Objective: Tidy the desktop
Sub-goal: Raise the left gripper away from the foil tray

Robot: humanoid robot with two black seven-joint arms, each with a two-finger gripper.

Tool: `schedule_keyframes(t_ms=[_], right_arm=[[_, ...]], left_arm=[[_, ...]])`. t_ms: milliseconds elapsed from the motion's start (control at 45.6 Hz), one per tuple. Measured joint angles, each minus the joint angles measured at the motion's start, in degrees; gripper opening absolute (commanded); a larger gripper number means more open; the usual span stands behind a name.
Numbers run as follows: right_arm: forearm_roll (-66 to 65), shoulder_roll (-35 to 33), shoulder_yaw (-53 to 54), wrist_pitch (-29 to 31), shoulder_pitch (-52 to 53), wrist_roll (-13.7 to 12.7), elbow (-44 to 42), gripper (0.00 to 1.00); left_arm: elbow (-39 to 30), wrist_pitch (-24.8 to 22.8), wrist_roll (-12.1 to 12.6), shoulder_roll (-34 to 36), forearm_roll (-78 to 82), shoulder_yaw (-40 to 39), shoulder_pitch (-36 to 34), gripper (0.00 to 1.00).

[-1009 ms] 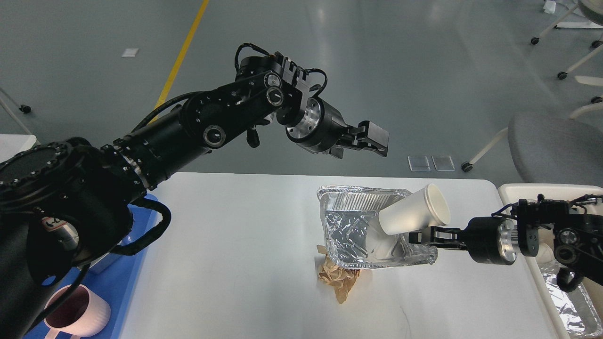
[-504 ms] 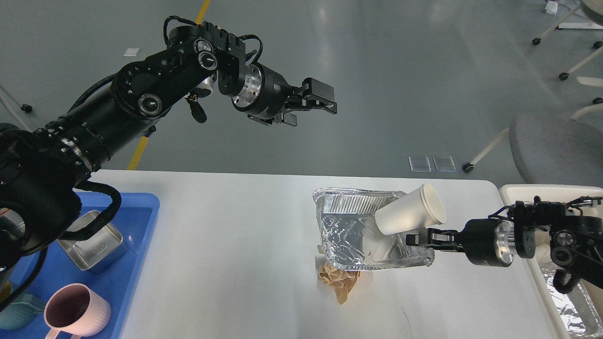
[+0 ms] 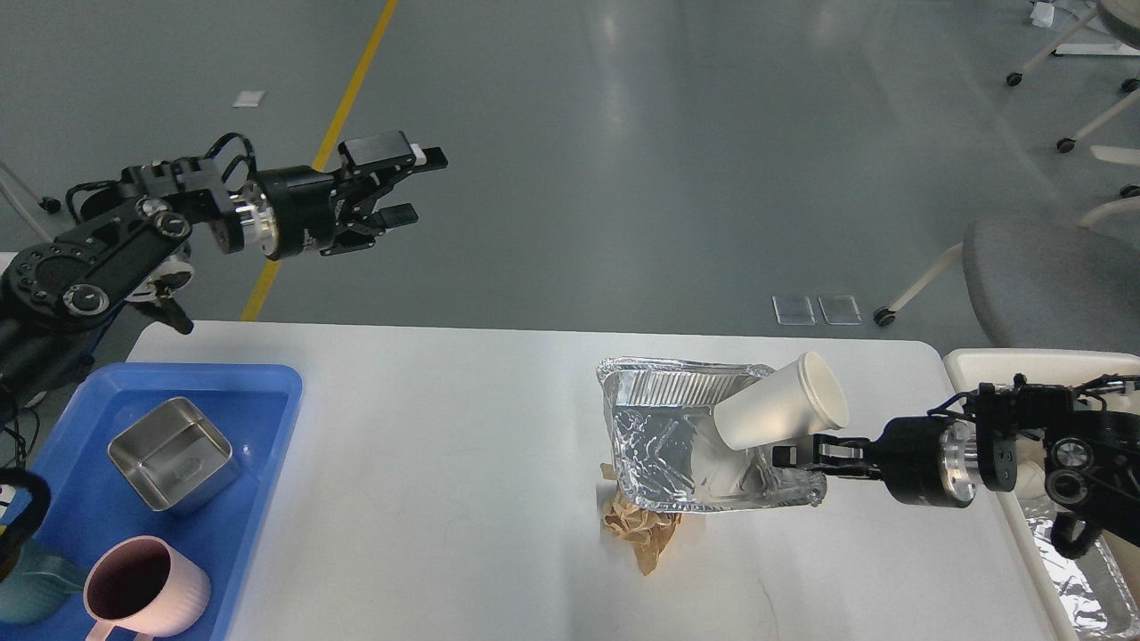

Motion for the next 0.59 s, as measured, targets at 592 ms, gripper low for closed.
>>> schedule_keyframes(t_ms=[592], right_arm=[[0.24, -0.94, 0.41, -0.19, 0.42, -0.08, 0.01, 0.0]], left_arm=[[-24.65, 0.39, -7.01, 46.86, -3.73, -0.52, 24.25, 0.99]])
